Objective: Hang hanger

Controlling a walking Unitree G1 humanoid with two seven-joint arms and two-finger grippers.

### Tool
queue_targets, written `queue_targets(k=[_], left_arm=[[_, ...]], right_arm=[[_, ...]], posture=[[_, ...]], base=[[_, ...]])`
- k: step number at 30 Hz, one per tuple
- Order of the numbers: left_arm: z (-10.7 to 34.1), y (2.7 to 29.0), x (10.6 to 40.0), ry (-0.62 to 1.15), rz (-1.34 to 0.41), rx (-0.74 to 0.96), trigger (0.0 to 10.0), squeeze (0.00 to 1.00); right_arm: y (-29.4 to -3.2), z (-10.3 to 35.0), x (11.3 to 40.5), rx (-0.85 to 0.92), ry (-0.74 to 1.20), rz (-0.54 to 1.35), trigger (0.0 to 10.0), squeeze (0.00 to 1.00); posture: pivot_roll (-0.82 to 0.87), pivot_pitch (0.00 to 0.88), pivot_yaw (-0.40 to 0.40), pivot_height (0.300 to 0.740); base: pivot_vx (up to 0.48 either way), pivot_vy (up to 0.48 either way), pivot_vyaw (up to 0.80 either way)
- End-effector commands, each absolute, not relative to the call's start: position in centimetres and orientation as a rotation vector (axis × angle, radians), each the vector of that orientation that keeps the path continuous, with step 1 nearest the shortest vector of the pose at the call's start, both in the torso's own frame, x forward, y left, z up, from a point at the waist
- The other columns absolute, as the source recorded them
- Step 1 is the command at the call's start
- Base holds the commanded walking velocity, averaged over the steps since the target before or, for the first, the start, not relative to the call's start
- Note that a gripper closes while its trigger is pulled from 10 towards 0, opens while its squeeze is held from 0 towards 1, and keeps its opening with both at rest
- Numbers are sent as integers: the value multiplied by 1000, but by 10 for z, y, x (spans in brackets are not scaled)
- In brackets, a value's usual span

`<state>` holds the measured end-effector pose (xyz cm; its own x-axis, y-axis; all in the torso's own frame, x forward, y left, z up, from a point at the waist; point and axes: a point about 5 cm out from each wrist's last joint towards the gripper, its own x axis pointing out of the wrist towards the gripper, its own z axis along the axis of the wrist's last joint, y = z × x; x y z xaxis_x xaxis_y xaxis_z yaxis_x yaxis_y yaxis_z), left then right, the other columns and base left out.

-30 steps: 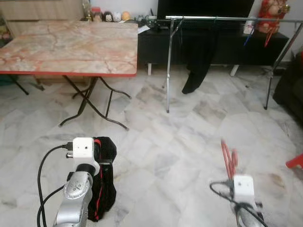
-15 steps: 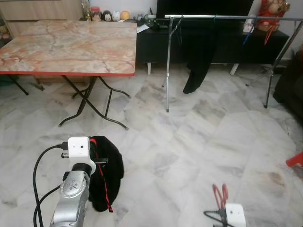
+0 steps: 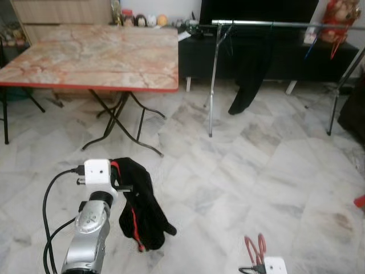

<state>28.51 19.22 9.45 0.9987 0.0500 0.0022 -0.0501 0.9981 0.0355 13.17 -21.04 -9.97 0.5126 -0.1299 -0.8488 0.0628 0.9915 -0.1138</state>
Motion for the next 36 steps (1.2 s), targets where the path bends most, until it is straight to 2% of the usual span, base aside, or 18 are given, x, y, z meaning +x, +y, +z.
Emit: queue_targets(k=[1,4,12,21,25,36], left_arm=[[103,190,288,-32,47,38,10000,0],[103,191,288,-31,49,38,10000,0],[103,193,288,-33,55,39,10000,0],[104,193,287,-32,61,38,10000,0],[103,193,287,-29,64,35,10000,0],[105,194,288,-33,66,33,10000,0]], right_arm=[[-216,-99,132,-71,1026,-127,10000,0],[-222,-99,128,-72,1050,-132,10000,0],[-223,-100,126,-60,1054,-134,10000,0],[-226,-99,126,-53,1051,-138,10000,0],[-224,-99,127,-61,1049,-126,10000,0],[-209,-101,130,-53,1047,-106,10000,0]], posture=[[51,0,-38,740],[53,0,-36,740],[53,0,-38,740],[52,0,-41,740],[49,0,-43,740],[51,0,-40,740]], base=[[0,330,0],[0,331,0],[0,0,0],[0,294,0],[0,0,0],[0,301,0]])
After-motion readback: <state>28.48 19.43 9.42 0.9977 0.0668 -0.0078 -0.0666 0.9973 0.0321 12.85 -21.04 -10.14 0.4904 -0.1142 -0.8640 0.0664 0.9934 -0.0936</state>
